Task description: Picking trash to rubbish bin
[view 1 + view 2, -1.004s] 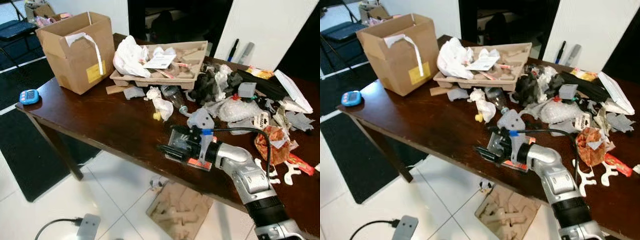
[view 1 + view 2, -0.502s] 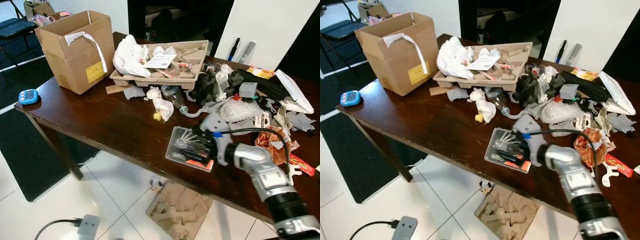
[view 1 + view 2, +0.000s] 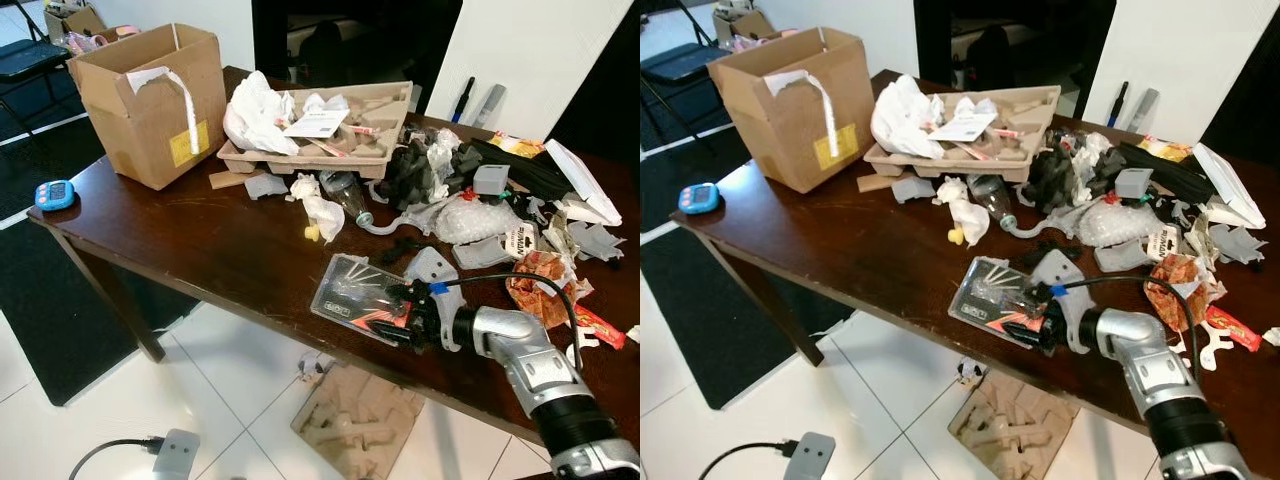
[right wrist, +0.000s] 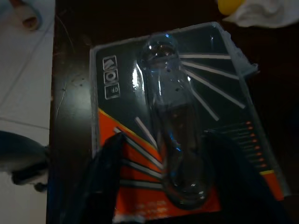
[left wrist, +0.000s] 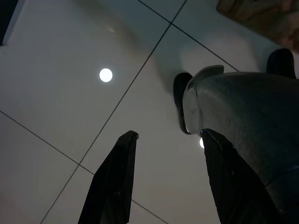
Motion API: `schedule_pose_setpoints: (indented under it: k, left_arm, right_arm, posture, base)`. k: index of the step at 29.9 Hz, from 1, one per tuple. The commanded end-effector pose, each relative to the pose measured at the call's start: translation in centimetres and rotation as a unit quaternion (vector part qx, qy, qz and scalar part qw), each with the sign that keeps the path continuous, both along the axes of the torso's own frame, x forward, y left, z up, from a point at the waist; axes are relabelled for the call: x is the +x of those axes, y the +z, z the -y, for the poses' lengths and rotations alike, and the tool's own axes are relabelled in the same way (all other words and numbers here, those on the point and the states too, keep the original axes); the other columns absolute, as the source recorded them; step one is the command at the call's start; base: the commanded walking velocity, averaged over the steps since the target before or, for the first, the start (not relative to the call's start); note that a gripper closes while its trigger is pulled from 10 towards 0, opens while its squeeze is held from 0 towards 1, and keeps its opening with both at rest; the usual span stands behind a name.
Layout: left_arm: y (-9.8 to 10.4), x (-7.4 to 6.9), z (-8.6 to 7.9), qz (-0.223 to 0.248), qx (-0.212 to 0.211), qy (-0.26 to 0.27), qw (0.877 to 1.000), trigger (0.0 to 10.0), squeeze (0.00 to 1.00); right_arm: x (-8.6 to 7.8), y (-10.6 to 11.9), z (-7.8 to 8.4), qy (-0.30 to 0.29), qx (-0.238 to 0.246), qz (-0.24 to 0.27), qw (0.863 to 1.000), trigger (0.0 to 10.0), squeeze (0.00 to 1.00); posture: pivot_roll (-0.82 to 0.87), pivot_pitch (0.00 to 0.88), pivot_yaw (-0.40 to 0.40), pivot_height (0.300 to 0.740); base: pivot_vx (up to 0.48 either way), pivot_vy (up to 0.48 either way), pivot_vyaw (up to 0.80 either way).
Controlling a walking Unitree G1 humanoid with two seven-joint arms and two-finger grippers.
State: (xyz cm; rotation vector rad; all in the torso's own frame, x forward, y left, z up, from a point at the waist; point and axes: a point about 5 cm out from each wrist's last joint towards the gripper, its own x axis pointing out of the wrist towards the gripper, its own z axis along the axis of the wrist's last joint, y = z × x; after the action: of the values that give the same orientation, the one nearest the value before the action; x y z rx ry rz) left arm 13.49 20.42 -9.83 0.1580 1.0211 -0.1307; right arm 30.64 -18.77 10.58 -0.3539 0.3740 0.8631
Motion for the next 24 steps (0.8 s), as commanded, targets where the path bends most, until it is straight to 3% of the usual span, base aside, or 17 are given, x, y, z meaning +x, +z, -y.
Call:
schedule_pose_setpoints:
  k: [1, 7, 15, 18, 19, 21, 22, 24]
  left_arm:
    - [-0.4, -1.0, 0.2, -0.017, -0.006, 0.003, 1.000, 10.0, 0.00]
    - [-0.4, -1.2, 0.1, -0.018, -0.005, 0.005, 1.000, 10.0, 0.00]
    - [-0.4, -1.3, -0.2, -0.016, -0.003, 0.013, 1.000, 10.0, 0.00]
    - [-0.2, -1.1, -1.0, -0.005, -0.001, 0.048, 0.999, 10.0, 0.00]
    - [-0.2, -1.1, -1.0, -0.005, -0.001, 0.048, 0.999, 10.0, 0.00]
    - [0.0, -1.0, -1.7, 0.003, 0.001, 0.075, 0.997, 10.0, 0.00]
    - [0.0, -1.0, -1.7, 0.003, 0.001, 0.075, 0.997, 10.0, 0.00]
    - [0.4, -0.8, -3.0, 0.019, 0.004, 0.118, 0.993, 10.0, 0.00]
  right_arm:
    - [-1.1, -3.1, 0.0, -0.002, -0.041, -0.062, 0.997, 0.0, 0.00]
    - [-0.8, -3.4, 0.0, -0.013, -0.056, -0.055, 0.997, 0.0, 0.00]
    - [-0.5, -2.4, -1.0, -0.003, -0.013, -0.025, 1.000, 0.0, 0.00]
    - [-0.1, -0.8, -1.8, 0.000, 0.076, -0.004, 0.997, 0.0, 0.00]
    - [-0.1, -0.8, -1.8, 0.000, 0.076, -0.004, 0.997, 0.0, 0.00]
    - [-0.1, 0.4, -2.4, 0.011, 0.149, 0.004, 0.989, 0.0, 0.00]
    - [-0.1, 0.4, -2.4, 0.011, 0.149, 0.004, 0.989, 0.0, 0.00]
    - [-0.1, 2.2, -2.9, 0.026, 0.238, 0.017, 0.971, 0.0, 0.00]
  posture:
    - [0.10, 0.118, -0.040, 0.740]
    - [0.10, 0.122, -0.039, 0.740]
    - [0.10, 0.122, -0.039, 0.740]
    - [0.11, 0.130, -0.041, 0.740]
    - [0.11, 0.130, -0.041, 0.740]
    - [0.11, 0.130, -0.041, 0.740]
    - [0.11, 0.130, -0.041, 0.740]
    - [0.11, 0.130, -0.041, 0.740]
  base:
    - [0.000, 0.000, 0.00]
    - [0.000, 0.000, 0.00]
    - [0.000, 0.000, 0.00]
    - [0.000, 0.000, 0.00]
    - [0.000, 0.000, 0.00]
    - [0.000, 0.000, 0.00]
    - [0.000, 0.000, 0.00]
    - [0.000, 0.000, 0.00]
